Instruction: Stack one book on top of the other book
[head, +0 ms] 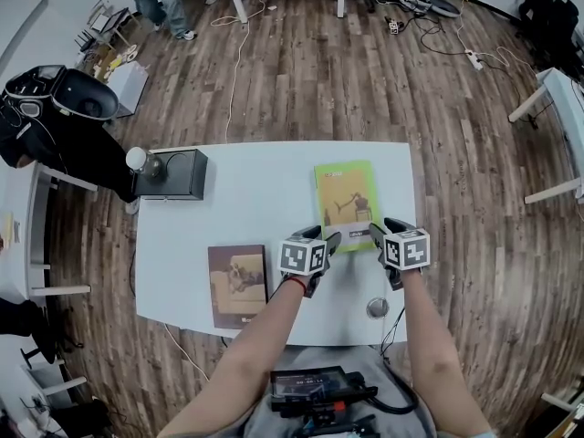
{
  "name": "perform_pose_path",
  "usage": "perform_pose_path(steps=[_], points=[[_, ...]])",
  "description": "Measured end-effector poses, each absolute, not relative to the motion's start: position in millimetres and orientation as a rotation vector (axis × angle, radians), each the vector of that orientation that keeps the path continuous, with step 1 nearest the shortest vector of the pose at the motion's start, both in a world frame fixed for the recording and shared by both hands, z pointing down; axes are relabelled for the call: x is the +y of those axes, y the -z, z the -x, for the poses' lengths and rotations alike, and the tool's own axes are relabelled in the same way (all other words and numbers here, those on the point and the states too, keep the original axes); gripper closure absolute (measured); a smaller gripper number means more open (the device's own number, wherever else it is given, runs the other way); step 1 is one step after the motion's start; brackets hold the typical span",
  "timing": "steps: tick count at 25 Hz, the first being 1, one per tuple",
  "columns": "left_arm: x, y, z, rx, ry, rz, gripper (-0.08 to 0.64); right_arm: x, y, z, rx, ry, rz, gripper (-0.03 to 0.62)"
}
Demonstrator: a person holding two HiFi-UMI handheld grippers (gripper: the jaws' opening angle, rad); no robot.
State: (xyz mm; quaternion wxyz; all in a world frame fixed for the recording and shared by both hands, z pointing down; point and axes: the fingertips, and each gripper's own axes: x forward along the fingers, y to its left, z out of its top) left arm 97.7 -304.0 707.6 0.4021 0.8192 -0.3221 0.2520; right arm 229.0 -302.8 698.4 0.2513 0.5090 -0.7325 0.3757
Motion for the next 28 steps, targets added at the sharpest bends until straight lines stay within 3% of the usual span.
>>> perform_pose_path(steps=[28], points=[[-305.9, -705.9, -94.9, -0.839, -0.594, -2.032, 0.328, -301.1, -701.7, -217.5, -1.996, -1.178, -1.401, 0.430]])
